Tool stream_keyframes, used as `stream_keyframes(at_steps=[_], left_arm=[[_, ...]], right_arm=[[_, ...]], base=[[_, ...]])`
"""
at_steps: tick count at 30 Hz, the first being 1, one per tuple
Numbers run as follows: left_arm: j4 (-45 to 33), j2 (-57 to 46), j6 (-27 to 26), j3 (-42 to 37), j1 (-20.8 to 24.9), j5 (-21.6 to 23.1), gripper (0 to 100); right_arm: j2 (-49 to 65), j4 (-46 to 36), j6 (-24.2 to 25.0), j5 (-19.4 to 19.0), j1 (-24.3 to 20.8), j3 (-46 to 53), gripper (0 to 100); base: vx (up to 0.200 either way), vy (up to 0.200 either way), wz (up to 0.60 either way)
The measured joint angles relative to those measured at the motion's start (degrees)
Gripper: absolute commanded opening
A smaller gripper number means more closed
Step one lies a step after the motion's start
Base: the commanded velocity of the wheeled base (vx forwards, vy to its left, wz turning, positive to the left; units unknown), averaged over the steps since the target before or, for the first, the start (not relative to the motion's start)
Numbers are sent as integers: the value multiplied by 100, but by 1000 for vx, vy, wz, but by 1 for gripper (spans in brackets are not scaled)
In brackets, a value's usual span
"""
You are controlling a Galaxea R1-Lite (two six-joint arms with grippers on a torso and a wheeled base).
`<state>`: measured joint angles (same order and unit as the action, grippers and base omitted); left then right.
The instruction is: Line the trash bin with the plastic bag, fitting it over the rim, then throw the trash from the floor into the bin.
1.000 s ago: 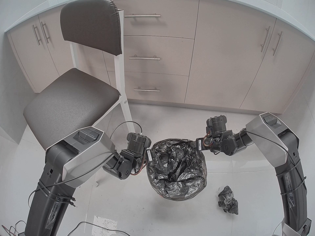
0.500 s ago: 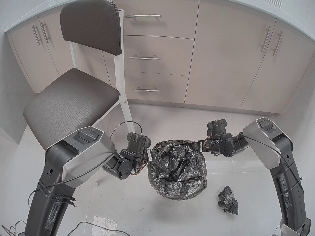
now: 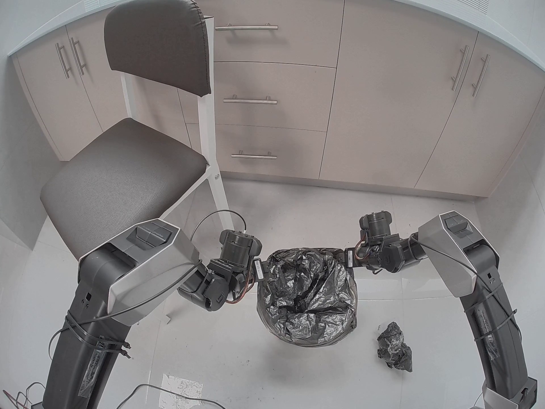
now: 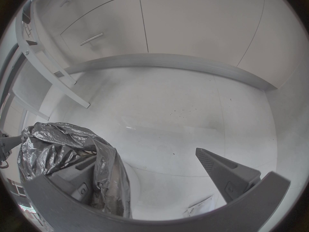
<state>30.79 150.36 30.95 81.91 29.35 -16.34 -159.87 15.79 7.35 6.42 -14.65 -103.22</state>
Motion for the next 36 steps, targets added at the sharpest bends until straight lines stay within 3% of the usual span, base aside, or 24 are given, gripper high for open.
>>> stream_keyframes(at_steps=[19, 28, 36], left_arm=[[2, 0, 5, 1, 0, 0, 100], [5, 0, 5, 1, 0, 0, 100], [2, 0, 6, 1, 0, 0, 100]], right_arm=[[347, -238, 318, -84, 134, 16, 100], [1031, -778, 499, -1304, 145, 716, 100], [1340, -783, 499, -1278, 199, 1000, 100]], base=[[0, 0, 0], [0, 0, 0], [0, 0, 0]])
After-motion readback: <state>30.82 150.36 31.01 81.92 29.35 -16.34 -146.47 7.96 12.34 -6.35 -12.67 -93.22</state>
